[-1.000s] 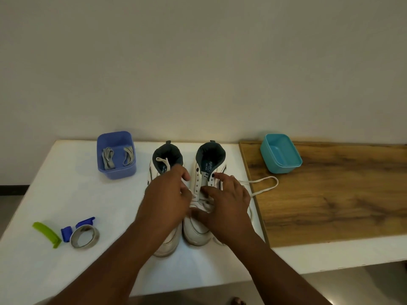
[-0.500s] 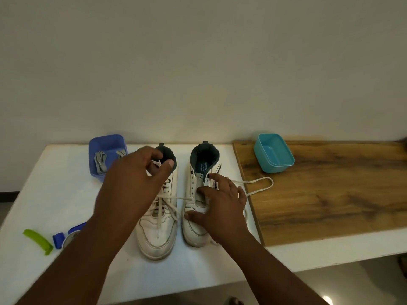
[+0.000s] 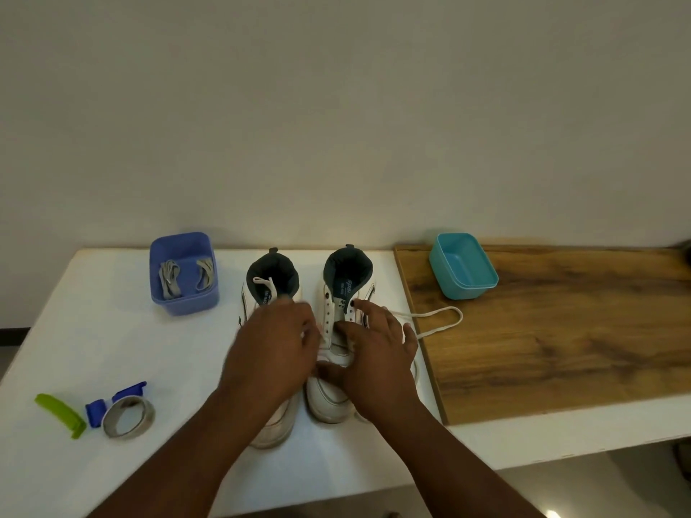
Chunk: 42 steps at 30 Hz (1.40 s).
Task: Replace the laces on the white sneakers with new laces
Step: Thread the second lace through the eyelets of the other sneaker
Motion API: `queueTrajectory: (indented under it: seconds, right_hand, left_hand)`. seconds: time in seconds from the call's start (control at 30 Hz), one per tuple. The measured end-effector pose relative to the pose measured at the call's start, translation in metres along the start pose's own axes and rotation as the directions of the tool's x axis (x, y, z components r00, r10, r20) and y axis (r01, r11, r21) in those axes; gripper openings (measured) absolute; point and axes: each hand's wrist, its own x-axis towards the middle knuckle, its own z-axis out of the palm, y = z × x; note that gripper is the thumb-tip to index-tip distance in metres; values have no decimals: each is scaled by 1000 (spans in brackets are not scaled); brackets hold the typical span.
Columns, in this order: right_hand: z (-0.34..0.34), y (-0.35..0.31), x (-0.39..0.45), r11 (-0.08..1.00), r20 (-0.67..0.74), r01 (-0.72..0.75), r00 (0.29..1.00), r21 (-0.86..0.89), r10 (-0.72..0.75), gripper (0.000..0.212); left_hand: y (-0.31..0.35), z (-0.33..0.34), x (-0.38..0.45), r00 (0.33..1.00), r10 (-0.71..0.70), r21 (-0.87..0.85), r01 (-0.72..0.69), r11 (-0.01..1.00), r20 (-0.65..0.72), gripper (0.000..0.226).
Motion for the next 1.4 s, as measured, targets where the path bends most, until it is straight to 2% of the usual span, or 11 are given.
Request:
queueTrajectory:
  seconds: [0.1,0.2,0.33,0.53,0.6,0.73,0.9,1.13,1.23,1.3,1.4]
  right_hand:
    - [-3,0,-1,1000,1,-22,1000,6,22,67]
    - [-2,1,-2,1000,6,-14,1000,6,14,67]
    - [-2,1,-1,1000,35,-14,999,8,13,70]
    - [-23,14,1,913,-200,-28,973,407,119,31]
    - [-34,35,5,952,-261,-140,941,273,214,14]
    - [-32,67,2,920,81,-368,921,-133,380,18]
    - [-25,69,-4,908,71,-334,929,-253,362,29]
    - [-24,74,-6,902,105,-312,929,-299,356,17]
    - [-30,73,-1,921,88,-355,924,-159,371,12]
    - [-46,64,2,935,-55,-318,943,156,329,16]
    - [-93,31,-4,707,-326,-15,881,707,344,17]
  left_hand:
    - [-6,-29,9,929,-140,-271,45,961,-342,23]
    - [-11,-61,8,666,-205,-404,-158,901,-717,27]
    - [3,-62,-2,518,-221,-426,-320,846,-826,21]
    - [13,-48,-2,815,-174,-592,-237,770,-553,19]
    - [14,-47,-2,836,-148,-600,-245,761,-529,19]
    - [16,-45,-2,890,-97,-589,-209,781,-445,22]
    - [11,-44,-1,878,-123,-540,-170,824,-463,14]
    - [22,-64,-7,729,-160,-508,-285,813,-666,12]
    - [23,-67,-8,767,-163,-557,-285,780,-621,6]
    - [25,-72,-10,836,-190,-678,-262,687,-516,10]
    - [33,-88,-15,876,-260,-800,-202,565,-405,30]
